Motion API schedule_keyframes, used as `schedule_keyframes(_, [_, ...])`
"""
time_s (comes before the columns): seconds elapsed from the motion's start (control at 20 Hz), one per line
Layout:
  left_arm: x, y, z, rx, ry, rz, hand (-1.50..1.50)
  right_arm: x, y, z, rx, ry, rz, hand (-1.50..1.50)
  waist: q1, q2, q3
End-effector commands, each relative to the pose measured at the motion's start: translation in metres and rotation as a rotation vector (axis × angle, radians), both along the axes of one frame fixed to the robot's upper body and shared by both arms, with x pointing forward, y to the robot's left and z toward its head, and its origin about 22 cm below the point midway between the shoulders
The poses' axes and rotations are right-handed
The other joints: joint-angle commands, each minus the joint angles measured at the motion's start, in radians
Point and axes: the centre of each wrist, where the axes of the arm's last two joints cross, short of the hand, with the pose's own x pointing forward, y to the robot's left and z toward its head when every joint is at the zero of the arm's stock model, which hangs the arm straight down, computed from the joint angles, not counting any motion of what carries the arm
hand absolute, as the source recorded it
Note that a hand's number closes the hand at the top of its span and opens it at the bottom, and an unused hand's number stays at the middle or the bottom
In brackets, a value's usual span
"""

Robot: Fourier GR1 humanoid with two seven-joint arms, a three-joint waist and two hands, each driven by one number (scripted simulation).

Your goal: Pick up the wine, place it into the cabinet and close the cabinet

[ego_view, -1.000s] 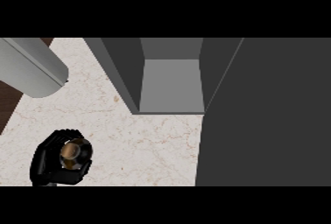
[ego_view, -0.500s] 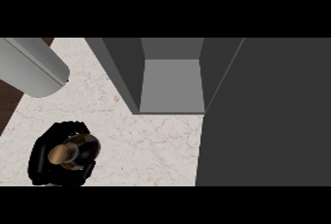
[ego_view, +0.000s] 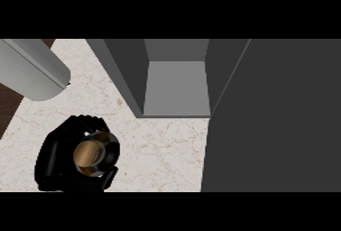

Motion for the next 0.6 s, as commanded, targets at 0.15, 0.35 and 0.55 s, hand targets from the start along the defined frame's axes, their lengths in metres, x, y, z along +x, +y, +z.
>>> schedule_keyframes(0.15, [-0.003, -0.062, 0.032, -0.035, 0.004, -0.089, 1.5, -0.019, -0.008, 0.013, 0.039, -0.045, 0.055, -1.5, -0.006, 0.001, 0.0])
schedule_keyframes(0.35, [0.008, -0.085, 0.023, -0.067, -0.002, -0.099, 1.5, -0.016, -0.005, 0.015, 0.049, -0.035, 0.066, -1.5, -0.008, 0.002, -0.001])
schedule_keyframes(0.55, [0.019, -0.101, 0.068, -0.065, 0.015, -0.104, 1.5, -0.016, -0.007, 0.004, 0.053, -0.023, 0.061, -1.5, -0.006, 0.002, 0.0])
